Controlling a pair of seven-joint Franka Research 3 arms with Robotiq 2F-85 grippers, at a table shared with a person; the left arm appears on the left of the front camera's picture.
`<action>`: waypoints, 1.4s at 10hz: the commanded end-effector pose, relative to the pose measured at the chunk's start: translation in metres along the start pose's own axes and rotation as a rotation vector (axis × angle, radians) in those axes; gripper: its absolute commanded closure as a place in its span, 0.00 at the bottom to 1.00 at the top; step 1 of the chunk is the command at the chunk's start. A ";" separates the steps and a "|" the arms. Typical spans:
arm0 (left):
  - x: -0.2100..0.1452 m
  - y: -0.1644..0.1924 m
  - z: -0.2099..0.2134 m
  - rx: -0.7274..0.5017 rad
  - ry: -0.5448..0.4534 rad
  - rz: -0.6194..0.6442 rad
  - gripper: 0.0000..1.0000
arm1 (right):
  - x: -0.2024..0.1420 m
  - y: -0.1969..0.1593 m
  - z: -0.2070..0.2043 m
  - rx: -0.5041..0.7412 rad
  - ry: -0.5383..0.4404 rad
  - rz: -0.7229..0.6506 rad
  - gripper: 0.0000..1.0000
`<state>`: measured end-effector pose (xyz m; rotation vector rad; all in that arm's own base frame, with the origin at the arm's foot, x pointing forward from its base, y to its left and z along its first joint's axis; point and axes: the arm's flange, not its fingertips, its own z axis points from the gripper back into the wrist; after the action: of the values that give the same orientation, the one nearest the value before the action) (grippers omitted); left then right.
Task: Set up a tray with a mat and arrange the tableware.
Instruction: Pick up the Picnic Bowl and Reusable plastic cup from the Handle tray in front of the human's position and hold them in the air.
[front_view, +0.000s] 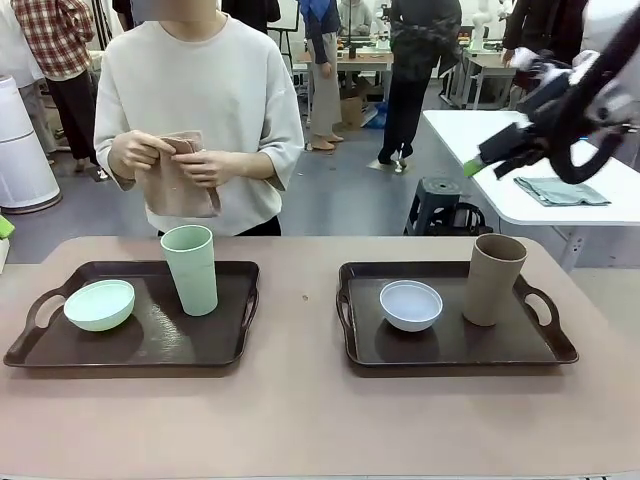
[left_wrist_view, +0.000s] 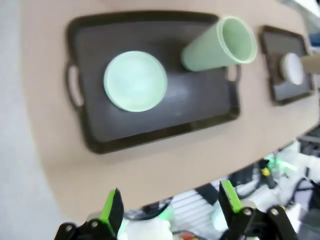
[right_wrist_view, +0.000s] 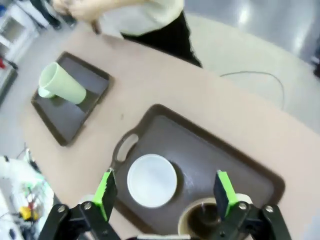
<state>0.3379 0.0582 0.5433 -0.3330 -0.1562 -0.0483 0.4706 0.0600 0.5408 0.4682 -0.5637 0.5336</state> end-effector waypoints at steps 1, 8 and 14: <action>0.025 -0.008 -0.001 0.149 0.075 0.092 0.00 | 0.011 0.005 -0.041 0.150 0.062 0.243 0.00; 0.047 -0.005 -0.014 0.226 0.087 0.166 0.00 | 0.014 0.045 -0.099 0.197 0.158 0.387 0.00; 0.078 -0.004 -0.055 0.251 0.046 0.028 0.00 | 0.028 0.055 -0.176 0.299 0.077 0.823 0.00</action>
<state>0.4107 0.0354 0.5168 -0.1188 -0.0679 0.0429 0.4983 0.1881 0.4665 0.4334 -0.5389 1.3289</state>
